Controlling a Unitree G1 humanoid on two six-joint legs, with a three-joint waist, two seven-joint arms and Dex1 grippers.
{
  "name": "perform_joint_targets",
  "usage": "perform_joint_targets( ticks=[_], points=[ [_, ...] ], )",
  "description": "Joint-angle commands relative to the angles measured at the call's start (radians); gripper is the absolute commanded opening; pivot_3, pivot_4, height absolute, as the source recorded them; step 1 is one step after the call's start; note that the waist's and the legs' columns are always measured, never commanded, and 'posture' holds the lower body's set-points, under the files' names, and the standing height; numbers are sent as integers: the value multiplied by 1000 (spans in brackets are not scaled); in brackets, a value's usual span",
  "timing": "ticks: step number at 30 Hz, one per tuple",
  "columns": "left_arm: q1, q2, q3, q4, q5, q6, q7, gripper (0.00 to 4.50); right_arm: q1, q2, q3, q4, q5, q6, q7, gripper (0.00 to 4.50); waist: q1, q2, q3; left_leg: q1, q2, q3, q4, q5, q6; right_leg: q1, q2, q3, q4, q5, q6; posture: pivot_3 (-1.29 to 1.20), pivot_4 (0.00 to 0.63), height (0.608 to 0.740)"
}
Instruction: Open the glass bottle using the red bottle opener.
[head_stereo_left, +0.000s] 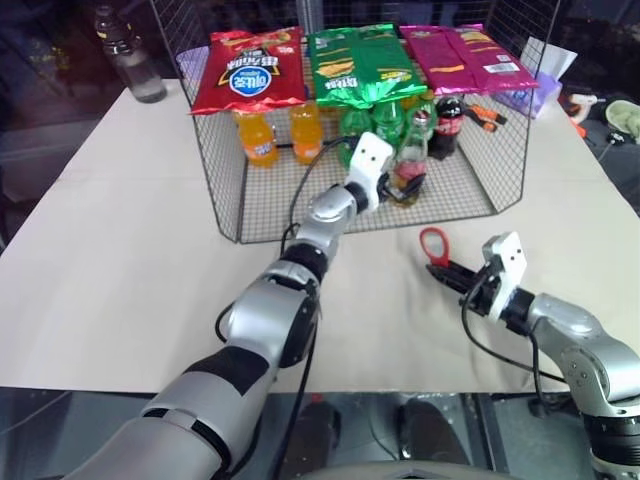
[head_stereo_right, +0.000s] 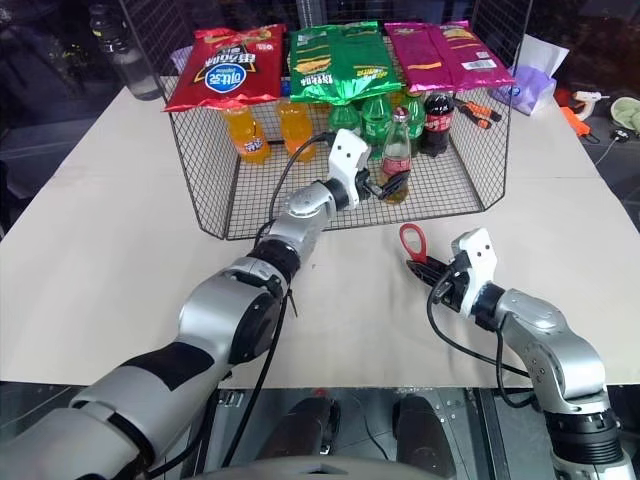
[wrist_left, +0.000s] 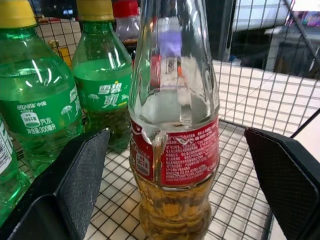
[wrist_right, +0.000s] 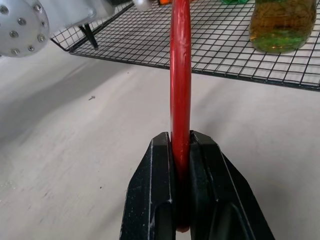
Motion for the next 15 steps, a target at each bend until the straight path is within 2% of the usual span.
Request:
perform_joint_targets(
  ticks=[1,15],
  points=[
    [-60,-17,21,8,11,15,40,4472,7,-1,-24,-49,15,-16,-4,0,0,0,0,0,0,0,0,0,0,0,0,0,0,0,0,0,150,740],
    [-124,-53,78,55,38,126,131,4472,30,0,-52,-88,19,-16,-42,0,-1,0,0,0,0,1,0,0,0,-1,0,1,1,0,0,0,150,740]
  ],
)
